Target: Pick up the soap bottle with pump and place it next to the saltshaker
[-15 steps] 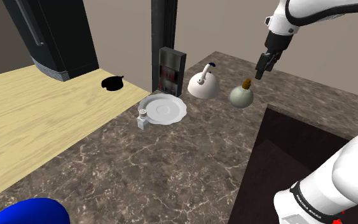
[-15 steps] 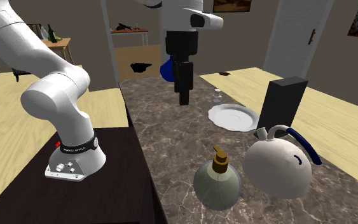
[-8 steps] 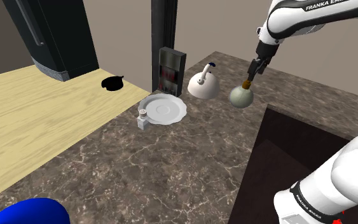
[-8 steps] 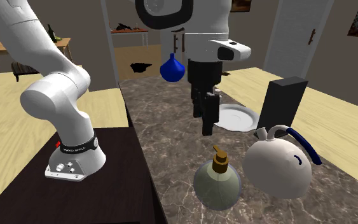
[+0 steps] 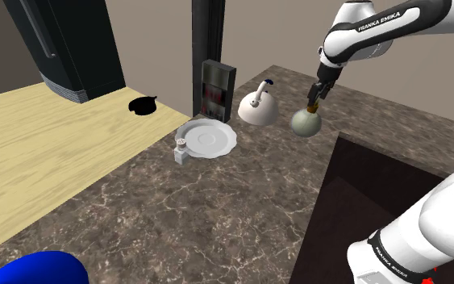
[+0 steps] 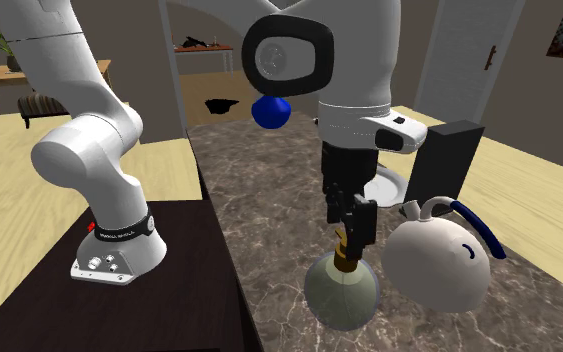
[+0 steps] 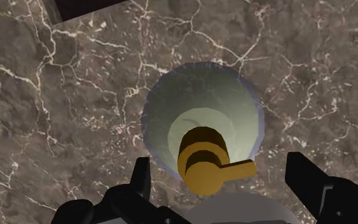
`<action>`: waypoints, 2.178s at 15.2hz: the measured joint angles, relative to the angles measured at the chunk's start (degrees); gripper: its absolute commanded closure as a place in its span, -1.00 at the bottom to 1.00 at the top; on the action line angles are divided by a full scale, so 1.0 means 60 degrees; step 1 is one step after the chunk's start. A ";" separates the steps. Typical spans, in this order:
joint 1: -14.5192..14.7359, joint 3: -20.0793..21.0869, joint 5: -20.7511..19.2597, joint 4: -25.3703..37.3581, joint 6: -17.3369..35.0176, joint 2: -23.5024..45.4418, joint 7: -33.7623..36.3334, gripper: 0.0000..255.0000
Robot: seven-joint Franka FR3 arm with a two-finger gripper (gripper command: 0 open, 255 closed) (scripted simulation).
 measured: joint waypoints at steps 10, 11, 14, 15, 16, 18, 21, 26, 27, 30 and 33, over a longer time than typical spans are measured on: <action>-0.0037 -0.0085 0.0112 -0.0248 0.0727 0.0476 -0.0115 -1.00; -0.0037 -0.0085 0.0112 -0.0249 0.0728 0.0476 -0.0115 -1.00; -0.0037 -0.0085 0.0111 -0.0244 0.0730 0.0471 -0.0115 1.00; -0.0036 -0.0084 0.0112 -0.0243 0.0729 0.0469 -0.0114 1.00; -0.0036 -0.0084 0.0112 -0.0243 0.0729 0.0470 -0.0115 1.00; -0.0037 -0.0085 0.0112 -0.0243 0.0729 0.0469 -0.0117 1.00; -0.0038 -0.0086 0.0111 -0.0248 0.0735 0.0467 -0.0119 1.00; -0.0031 -0.0064 0.0066 -0.0063 0.0333 0.0262 -0.0101 1.00; -0.0025 -0.0051 0.0048 -0.0009 0.0202 0.0184 -0.0086 1.00; -0.0019 -0.0036 0.0042 0.0251 -0.0175 0.0062 -0.0103 1.00; -0.0013 -0.0013 0.0017 0.0480 -0.0570 -0.0110 -0.0105 1.00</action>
